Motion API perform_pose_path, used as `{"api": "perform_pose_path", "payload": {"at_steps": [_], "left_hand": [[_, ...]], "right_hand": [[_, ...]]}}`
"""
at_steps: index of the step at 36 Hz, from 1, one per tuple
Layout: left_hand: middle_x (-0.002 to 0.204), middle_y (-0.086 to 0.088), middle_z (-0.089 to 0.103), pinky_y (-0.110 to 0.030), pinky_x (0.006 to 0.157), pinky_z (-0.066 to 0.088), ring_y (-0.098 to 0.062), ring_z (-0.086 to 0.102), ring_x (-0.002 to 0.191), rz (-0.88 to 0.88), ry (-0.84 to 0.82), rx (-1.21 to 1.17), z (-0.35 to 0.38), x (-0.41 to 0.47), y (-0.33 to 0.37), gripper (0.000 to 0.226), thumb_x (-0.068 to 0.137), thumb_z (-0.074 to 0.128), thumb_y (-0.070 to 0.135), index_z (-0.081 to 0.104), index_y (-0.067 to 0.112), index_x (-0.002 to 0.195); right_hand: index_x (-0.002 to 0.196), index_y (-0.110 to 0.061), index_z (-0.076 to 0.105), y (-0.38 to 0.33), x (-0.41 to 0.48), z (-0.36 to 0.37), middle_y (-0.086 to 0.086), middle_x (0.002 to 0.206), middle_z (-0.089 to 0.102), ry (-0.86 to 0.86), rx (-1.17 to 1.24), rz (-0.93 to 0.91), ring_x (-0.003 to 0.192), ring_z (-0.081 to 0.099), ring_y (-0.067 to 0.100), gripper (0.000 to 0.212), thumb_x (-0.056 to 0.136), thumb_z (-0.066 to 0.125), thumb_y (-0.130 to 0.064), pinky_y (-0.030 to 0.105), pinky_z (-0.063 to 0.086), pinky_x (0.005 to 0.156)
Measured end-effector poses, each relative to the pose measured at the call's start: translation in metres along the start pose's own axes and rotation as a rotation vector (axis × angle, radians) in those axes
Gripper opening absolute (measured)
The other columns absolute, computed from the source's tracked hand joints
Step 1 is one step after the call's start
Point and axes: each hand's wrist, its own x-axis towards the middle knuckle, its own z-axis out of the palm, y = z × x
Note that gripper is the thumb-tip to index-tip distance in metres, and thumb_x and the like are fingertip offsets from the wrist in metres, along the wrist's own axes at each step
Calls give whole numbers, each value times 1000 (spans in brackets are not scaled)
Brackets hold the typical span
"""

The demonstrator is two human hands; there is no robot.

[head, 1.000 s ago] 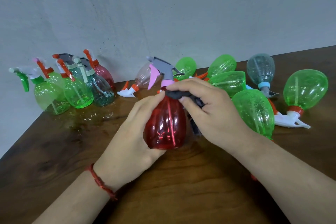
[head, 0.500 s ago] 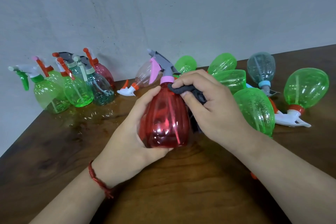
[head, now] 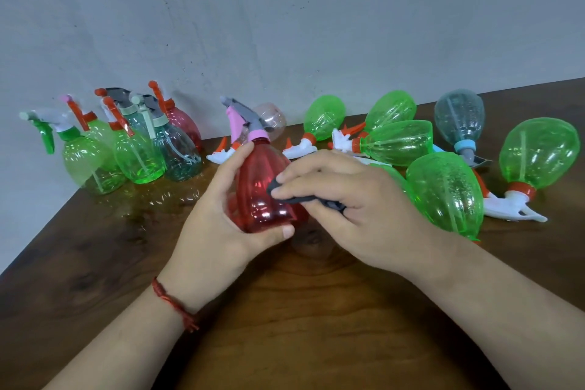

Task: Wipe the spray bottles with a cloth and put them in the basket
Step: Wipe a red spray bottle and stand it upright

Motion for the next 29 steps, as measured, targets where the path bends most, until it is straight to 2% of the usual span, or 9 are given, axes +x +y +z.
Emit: {"api": "perform_pose_path", "payload": {"at_steps": [3, 6, 8, 12, 17, 21, 24, 27, 29], "left_hand": [[144, 15, 64, -18, 101, 54, -5, 66, 128, -23, 40, -13, -3, 2, 5, 110, 64, 98, 7, 45, 33, 157], [144, 12, 65, -16, 101, 53, -7, 65, 130, -18, 34, -26, -3, 3, 2, 108, 64, 98, 7, 47, 32, 156], [148, 9, 63, -23, 104, 54, -10, 63, 134, -18, 6, -17, -5, 2, 1, 109, 65, 98, 8, 46, 32, 157], [160, 2, 50, -50, 120, 45, -22, 50, 148, 70, -104, 105, -7, 0, -1, 112, 69, 102, 17, 41, 31, 161], [158, -2, 46, -55, 122, 40, -31, 45, 151, 154, -164, 160, -5, -5, 3, 104, 73, 100, 18, 44, 26, 161], [159, 1, 46, -50, 123, 41, -28, 43, 152, 175, -212, 200, -1, 2, 0, 100, 74, 100, 21, 46, 25, 159], [145, 0, 64, -44, 123, 42, -27, 47, 151, -14, -161, 153, -2, 17, 2, 118, 48, 111, 42, 54, 25, 150], [163, 11, 46, -42, 125, 39, -14, 43, 153, 107, -184, 181, 0, -1, 10, 126, 63, 104, 20, 31, 27, 166], [163, 14, 45, -41, 124, 41, -11, 46, 151, 128, -178, 149, -2, -15, 8, 121, 65, 101, 19, 33, 30, 165]], "right_hand": [[115, -14, 81, -2, 0, 1, -2, 120, 71, -50, 4, -51, 113, 65, 15, 32, 94, 70, 7, 33, 53, 95], [116, -13, 80, -2, 0, 0, -1, 119, 71, -59, 9, -67, 113, 65, 17, 31, 95, 69, 7, 35, 53, 96], [115, -13, 81, -2, -1, 1, -1, 119, 72, -29, -7, -65, 112, 65, 17, 31, 94, 69, 8, 32, 51, 97], [112, -16, 81, 2, -2, 3, -5, 118, 71, 75, 2, 48, 101, 65, 13, 32, 94, 69, 7, 18, 44, 89], [113, -14, 80, 8, 0, 3, -6, 117, 72, 177, 195, 234, 113, 69, 19, 35, 94, 66, 12, 41, 56, 94], [113, -14, 80, 8, 3, 0, -8, 115, 72, 238, 299, 354, 118, 66, 14, 33, 94, 66, 10, 26, 52, 103], [112, -13, 80, 6, 4, -1, -7, 115, 71, 248, 318, 368, 117, 66, 11, 33, 94, 66, 11, 18, 48, 102], [113, -10, 79, 4, 5, -2, -4, 116, 71, 249, 354, 371, 116, 67, 9, 33, 94, 64, 13, 17, 49, 101], [113, -10, 79, 4, 5, -2, -2, 116, 71, 240, 357, 369, 117, 66, 10, 33, 95, 64, 13, 19, 49, 102]]}}
